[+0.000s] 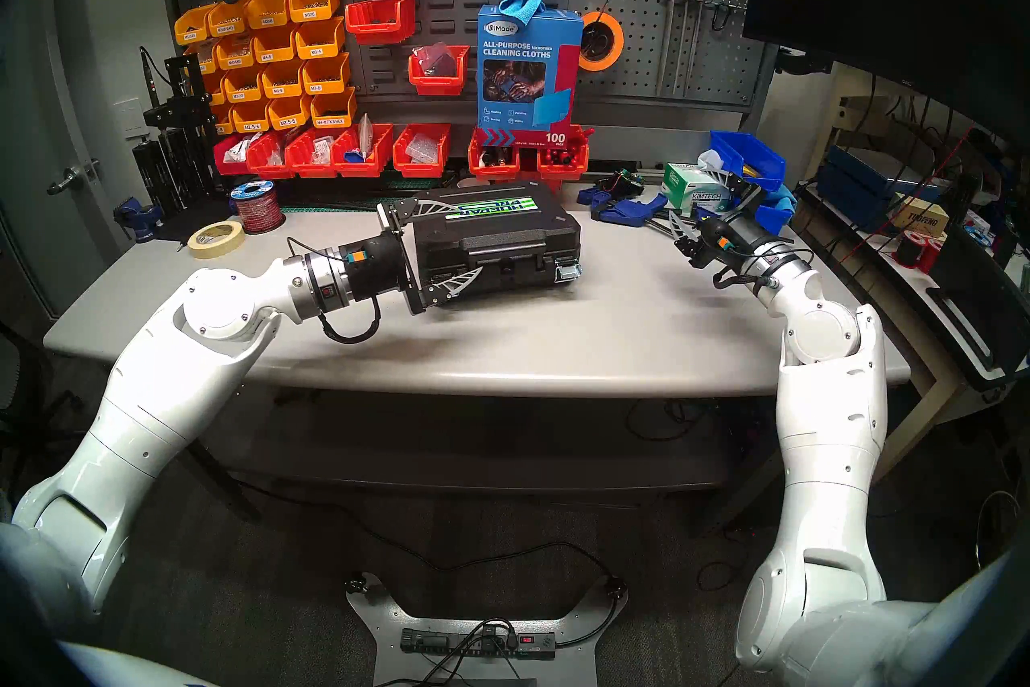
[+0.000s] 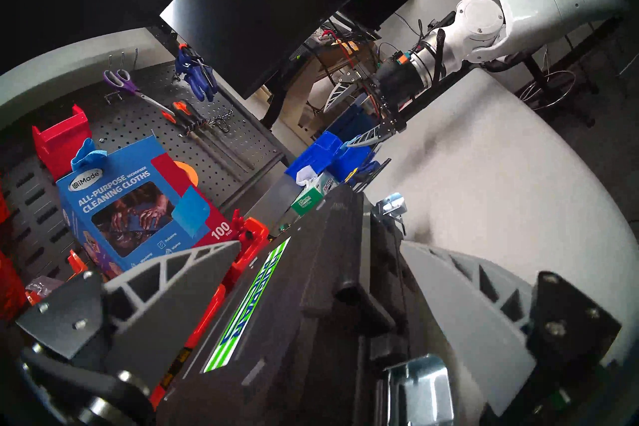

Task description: Open the tool box

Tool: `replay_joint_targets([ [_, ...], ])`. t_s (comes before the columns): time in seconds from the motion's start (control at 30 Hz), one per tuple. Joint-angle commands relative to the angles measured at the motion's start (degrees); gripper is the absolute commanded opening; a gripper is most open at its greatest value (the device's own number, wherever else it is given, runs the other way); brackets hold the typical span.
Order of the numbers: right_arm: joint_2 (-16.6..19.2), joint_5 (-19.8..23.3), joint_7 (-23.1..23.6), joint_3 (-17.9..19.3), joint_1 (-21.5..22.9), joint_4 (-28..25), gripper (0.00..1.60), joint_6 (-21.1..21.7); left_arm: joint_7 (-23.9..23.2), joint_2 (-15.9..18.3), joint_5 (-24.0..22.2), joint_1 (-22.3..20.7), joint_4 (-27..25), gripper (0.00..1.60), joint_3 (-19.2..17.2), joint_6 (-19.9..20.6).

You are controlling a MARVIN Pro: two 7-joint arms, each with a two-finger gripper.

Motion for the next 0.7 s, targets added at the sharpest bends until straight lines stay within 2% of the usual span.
replay_joint_targets([
  [0.0, 0.1, 0.1, -0.1, -0.1, 0.8, -0.7, 1.60, -0.1, 0.4, -1.3, 0.1, -1.3, -1.1, 1.60, 0.2, -0.7],
  [0.3, 0.1, 0.1, -0.1, -0.1, 0.8, -0.7, 1.60, -0.1, 1.1, -1.1, 1.5, -0.3, -1.3, 1.60, 0.5, -1.6],
  [0.67, 0.1, 0.1, -0.1, 0.0, 0.8, -0.8, 1.60, -0.1, 3.1, -2.4, 8.2, -1.0, 1.6, 1.60, 2.0, -2.9],
])
